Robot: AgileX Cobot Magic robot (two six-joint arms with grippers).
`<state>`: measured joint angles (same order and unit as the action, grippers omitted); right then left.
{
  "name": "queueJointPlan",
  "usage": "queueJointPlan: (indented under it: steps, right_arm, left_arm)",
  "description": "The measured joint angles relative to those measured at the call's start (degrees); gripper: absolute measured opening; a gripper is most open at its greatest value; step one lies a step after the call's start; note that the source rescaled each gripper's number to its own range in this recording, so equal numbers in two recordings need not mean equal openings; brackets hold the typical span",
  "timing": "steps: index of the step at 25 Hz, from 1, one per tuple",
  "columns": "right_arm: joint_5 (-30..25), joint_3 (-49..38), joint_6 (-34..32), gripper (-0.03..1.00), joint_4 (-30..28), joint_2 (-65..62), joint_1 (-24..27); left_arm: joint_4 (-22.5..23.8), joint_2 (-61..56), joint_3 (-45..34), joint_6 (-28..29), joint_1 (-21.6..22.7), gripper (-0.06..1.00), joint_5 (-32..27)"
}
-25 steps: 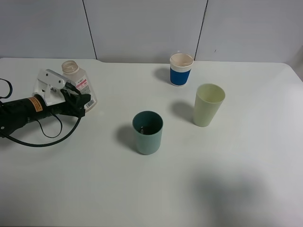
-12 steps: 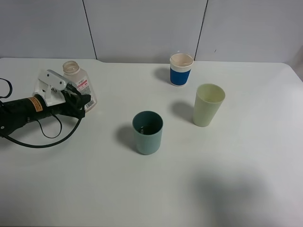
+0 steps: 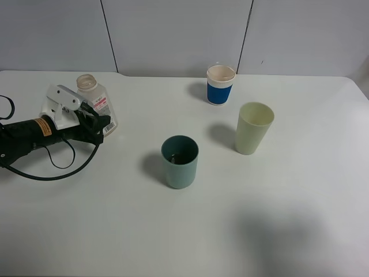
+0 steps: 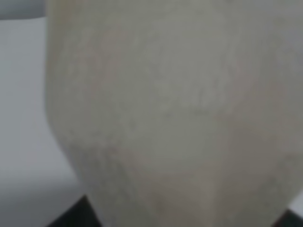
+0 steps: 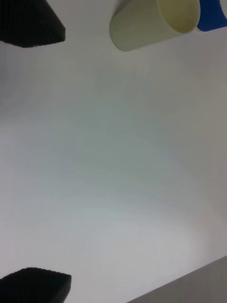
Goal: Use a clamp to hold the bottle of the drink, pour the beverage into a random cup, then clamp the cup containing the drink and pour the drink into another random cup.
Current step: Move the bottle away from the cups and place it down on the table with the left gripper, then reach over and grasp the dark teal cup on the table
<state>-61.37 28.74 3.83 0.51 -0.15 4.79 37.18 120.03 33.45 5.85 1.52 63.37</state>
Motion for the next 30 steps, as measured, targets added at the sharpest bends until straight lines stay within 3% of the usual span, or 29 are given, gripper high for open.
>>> queueJointPlan:
  steps: [3, 4, 6, 8, 18, 24, 30]
  right_arm:
    - [0.0, 0.0, 0.0, 0.76, 0.0, 0.0, 0.0]
    - [0.0, 0.0, 0.0, 0.76, 0.0, 0.0, 0.0]
    - [0.0, 0.0, 0.0, 0.76, 0.0, 0.0, 0.0]
    - [0.0, 0.0, 0.0, 0.76, 0.0, 0.0, 0.0]
    - [0.0, 0.0, 0.0, 0.76, 0.0, 0.0, 0.0]
    - [0.0, 0.0, 0.0, 0.76, 0.0, 0.0, 0.0]
    - [0.0, 0.0, 0.0, 0.76, 0.0, 0.0, 0.0]
  left_arm:
    - [0.0, 0.0, 0.0, 0.0, 0.0, 0.38, -0.3]
    - [0.0, 0.1, 0.0, 0.0, 0.0, 0.58, -0.4]
    - [0.0, 0.1, 0.0, 0.0, 0.0, 0.74, -0.3]
    - [0.1, 0.2, 0.0, 0.0, 0.0, 0.81, 0.6]
    - [-0.8, -2.9, -3.3, -1.2, 0.0, 0.85, 1.8]
    - [-7.0, -13.5, -11.2, -2.6, 0.0, 0.85, 1.9]
    - [-16.4, -27.5, -20.2, -2.6, 0.0, 0.85, 1.7]
